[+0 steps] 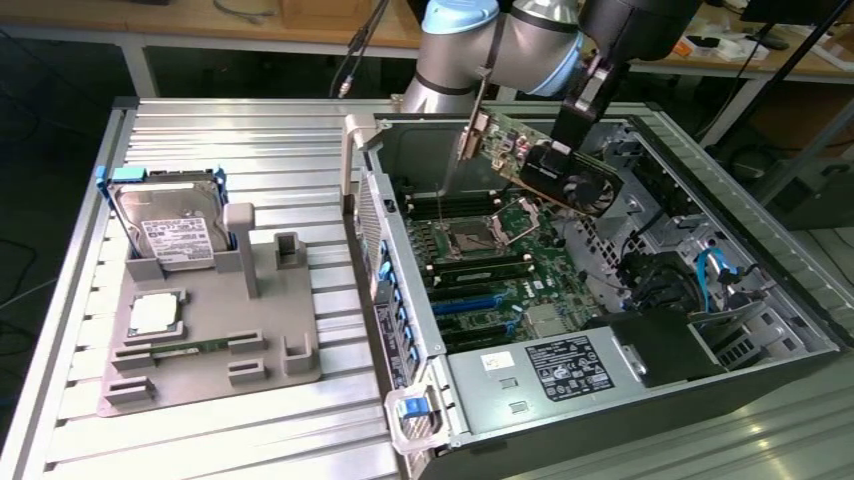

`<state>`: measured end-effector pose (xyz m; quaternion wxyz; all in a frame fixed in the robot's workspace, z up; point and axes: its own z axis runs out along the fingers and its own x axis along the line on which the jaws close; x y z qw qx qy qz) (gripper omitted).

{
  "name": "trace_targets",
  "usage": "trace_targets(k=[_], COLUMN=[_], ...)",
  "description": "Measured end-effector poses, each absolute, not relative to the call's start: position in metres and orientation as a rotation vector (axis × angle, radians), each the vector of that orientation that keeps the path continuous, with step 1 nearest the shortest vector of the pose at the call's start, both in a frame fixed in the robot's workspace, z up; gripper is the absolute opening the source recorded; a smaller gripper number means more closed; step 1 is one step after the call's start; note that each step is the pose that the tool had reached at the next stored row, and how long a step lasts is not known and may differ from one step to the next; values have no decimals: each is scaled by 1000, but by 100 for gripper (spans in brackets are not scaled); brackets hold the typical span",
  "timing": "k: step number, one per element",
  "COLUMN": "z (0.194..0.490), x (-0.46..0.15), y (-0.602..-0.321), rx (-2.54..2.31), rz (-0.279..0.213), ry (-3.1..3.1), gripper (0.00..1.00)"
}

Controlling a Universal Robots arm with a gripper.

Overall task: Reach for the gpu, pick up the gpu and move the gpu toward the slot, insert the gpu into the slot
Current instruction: 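Insert the gpu into the slot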

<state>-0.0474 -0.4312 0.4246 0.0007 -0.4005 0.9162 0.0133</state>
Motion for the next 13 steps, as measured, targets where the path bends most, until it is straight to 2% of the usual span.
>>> trace_targets(k=[13], z=[420], x=[-47], y=[-431], rx=[-1605], rz=[40], ry=[2703], gripper=[27])
